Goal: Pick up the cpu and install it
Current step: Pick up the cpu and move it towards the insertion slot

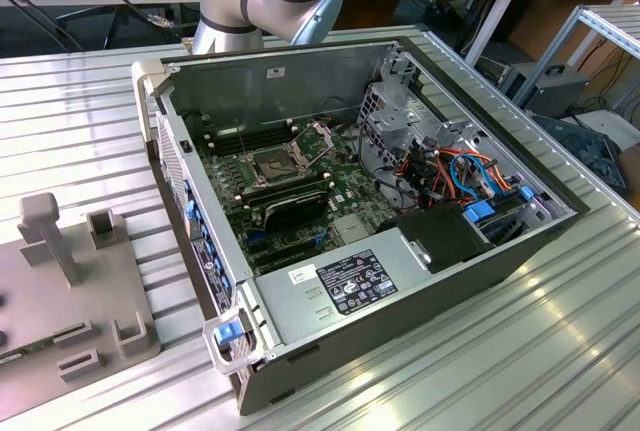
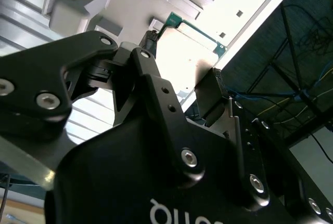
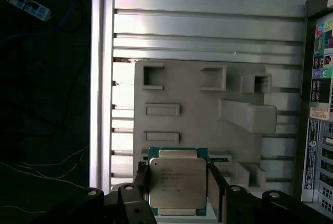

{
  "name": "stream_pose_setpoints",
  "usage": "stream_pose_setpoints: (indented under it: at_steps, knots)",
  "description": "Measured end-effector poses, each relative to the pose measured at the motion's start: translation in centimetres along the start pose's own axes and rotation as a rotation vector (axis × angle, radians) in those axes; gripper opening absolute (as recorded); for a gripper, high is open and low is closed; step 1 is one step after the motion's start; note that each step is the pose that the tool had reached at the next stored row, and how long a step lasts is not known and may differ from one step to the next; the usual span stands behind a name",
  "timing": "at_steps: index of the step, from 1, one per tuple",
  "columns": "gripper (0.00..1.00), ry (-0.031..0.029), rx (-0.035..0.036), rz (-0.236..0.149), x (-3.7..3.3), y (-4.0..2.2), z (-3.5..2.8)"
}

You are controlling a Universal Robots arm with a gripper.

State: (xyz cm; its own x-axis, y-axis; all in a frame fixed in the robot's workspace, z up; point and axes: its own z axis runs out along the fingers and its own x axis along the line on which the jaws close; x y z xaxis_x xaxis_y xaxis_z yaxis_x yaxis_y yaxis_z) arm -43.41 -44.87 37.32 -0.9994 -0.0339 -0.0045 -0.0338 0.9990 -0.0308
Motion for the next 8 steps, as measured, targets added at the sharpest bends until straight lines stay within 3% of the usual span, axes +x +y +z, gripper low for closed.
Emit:
stream_pose_setpoints:
  at_steps: [8]
  knots:
    - [0.55, 0.0000, 0.0000, 0.000, -0.43, -0.02, 0.00]
